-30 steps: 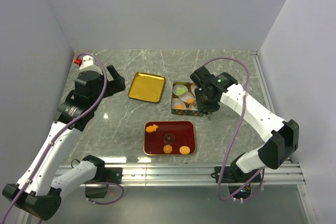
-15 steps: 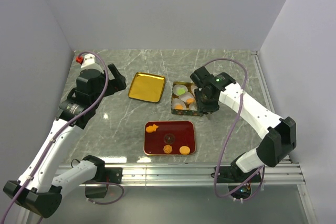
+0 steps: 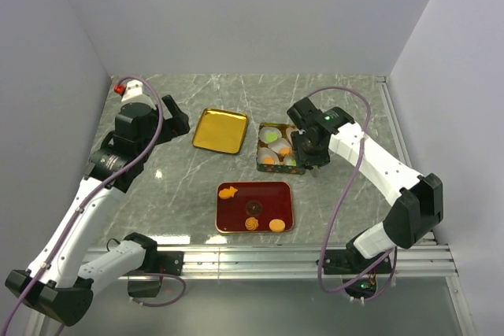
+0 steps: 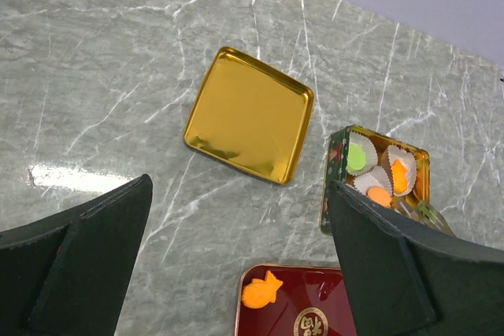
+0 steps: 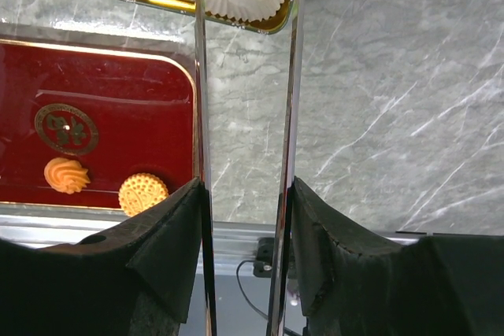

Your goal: Pack the cookies

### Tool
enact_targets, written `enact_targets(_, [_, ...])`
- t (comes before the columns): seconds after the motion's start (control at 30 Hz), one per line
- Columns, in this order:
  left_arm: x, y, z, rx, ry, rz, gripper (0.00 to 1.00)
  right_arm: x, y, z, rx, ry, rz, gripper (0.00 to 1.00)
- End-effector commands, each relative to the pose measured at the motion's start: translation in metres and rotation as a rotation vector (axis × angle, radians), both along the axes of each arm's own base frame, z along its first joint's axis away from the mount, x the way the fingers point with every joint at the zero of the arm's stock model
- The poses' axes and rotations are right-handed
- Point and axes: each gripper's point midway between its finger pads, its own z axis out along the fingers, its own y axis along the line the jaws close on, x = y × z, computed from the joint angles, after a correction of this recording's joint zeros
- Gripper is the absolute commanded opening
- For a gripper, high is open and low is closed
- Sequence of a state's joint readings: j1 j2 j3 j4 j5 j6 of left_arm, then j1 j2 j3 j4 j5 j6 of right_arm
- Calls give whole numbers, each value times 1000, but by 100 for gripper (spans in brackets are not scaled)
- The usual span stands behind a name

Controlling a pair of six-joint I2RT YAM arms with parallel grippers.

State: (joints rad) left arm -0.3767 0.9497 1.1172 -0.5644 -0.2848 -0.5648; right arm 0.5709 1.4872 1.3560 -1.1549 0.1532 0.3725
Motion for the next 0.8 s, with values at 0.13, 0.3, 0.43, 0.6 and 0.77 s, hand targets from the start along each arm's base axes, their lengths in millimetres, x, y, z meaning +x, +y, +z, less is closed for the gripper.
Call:
enact_targets(0.13, [12,-11,26,-46,-50,-24,99,25,0,39,42,-110,-13,53])
enact_targets(0.3, [16,-17,29,-59,-50,-40,99,48,-17,71,99,-162,-99,53])
enact_targets(0.43, [21,-22,28,-68,-44,-51,99,63,-27,84,169,-191,-184,52])
enact_targets(0.6, [28,-29,28,-76,-45,-73,100,83,-45,86,160,-208,-294,52])
enact_targets(0.77, [36,-37,28,-81,-53,-100,99,106,-81,73,154,-169,-422,52])
